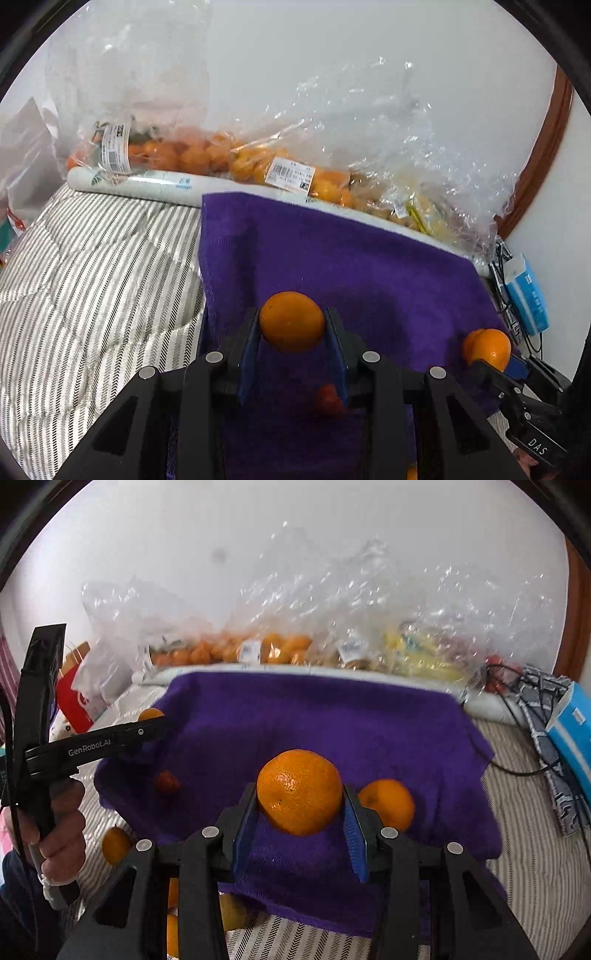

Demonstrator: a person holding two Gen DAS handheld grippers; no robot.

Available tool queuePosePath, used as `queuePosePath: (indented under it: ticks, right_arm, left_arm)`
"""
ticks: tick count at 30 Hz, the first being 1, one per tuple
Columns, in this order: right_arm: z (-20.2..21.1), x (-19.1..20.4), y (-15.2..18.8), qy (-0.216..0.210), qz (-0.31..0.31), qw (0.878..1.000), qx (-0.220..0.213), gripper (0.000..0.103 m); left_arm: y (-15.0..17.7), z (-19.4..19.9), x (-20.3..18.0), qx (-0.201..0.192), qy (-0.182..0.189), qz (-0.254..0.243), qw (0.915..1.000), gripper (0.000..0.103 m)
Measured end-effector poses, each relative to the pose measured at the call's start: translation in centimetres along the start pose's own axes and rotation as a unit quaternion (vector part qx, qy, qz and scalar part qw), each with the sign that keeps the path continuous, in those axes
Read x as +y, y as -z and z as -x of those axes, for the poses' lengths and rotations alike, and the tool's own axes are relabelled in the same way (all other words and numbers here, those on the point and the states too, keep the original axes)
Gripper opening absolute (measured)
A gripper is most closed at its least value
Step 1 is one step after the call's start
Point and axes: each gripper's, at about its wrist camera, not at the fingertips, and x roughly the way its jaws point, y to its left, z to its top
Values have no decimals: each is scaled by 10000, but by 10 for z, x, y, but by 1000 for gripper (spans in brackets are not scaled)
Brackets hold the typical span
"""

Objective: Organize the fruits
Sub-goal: 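Carry both oranges over the purple towel and lower them toward it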

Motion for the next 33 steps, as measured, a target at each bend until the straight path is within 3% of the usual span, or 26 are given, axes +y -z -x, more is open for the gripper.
queuePosePath:
  ticks: [26, 33]
  right_arm:
    - [-23, 6, 9, 115, 236, 9992, 286, 44]
    - [-12, 10, 7, 48, 323, 9995, 21, 46]
  left_arm:
    - [6, -4, -6, -125, -30, -228, 9997, 33]
    - [6, -1, -10, -190, -14, -338, 9992, 37]
